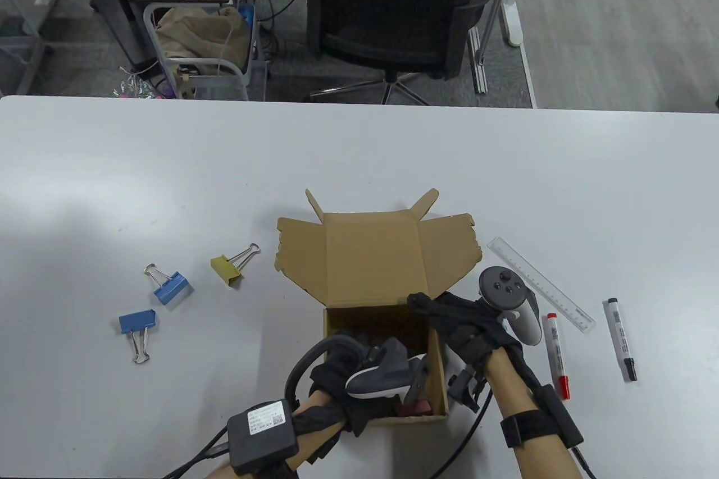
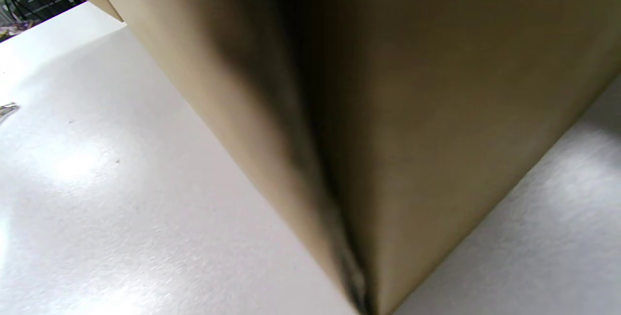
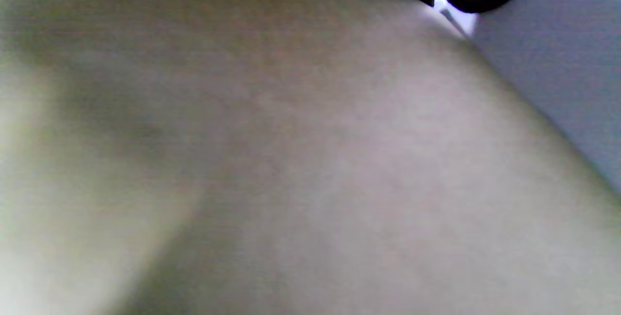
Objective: Open four flaps of mailer box and unpack office supplies
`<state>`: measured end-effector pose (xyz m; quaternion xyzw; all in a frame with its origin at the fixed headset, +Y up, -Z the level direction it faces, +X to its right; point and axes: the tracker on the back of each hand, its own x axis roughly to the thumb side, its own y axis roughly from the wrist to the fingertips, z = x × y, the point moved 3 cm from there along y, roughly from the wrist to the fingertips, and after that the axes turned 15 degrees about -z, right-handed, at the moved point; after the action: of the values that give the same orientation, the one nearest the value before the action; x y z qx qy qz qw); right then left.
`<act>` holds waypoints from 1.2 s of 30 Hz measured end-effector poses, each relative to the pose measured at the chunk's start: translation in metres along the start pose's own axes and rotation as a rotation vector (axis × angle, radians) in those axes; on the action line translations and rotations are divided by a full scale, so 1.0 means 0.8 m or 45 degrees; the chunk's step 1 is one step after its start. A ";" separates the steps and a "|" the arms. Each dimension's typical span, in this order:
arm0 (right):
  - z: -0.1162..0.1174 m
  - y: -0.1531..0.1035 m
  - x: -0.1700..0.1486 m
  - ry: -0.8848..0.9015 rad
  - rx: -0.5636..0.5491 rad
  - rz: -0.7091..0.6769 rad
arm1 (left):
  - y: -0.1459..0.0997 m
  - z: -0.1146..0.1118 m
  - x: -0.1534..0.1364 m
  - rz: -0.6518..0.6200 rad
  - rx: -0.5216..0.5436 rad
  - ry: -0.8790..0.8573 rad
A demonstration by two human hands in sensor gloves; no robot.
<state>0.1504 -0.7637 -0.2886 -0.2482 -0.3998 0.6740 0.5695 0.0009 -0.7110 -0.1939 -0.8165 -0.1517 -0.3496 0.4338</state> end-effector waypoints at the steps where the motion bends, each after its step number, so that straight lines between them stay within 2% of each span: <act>1: 0.000 0.000 0.000 0.000 0.001 0.000 | -0.004 0.004 0.000 -0.015 0.019 -0.025; 6: 0.000 0.000 0.000 -0.001 0.002 0.000 | -0.045 0.038 0.000 -0.074 0.214 -0.051; 10: 0.000 0.000 0.000 -0.002 -0.001 0.000 | -0.097 0.070 -0.014 -0.071 0.389 -0.049; 13: 0.000 0.000 0.000 -0.003 -0.004 0.001 | -0.138 0.087 -0.043 0.005 0.493 -0.045; 17: -0.001 -0.001 0.000 -0.003 -0.004 0.001 | -0.172 0.087 -0.089 0.176 0.507 -0.030; 21: -0.001 -0.001 0.000 -0.004 -0.005 0.001 | -0.181 0.064 -0.144 0.348 0.458 -0.069; 26: -0.001 -0.001 0.000 -0.005 -0.007 0.001 | -0.160 0.008 -0.205 0.503 0.302 -0.168; 31: -0.001 -0.001 0.000 -0.004 -0.007 0.000 | -0.135 -0.040 -0.246 0.568 0.203 -0.303; 36: -0.001 -0.001 0.000 -0.003 -0.006 0.000 | -0.119 -0.070 -0.269 0.636 0.109 -0.357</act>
<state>0.1519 -0.7637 -0.2883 -0.2487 -0.4019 0.6732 0.5687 -0.2291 -0.6894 -0.2666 -0.8498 -0.0192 -0.1090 0.5154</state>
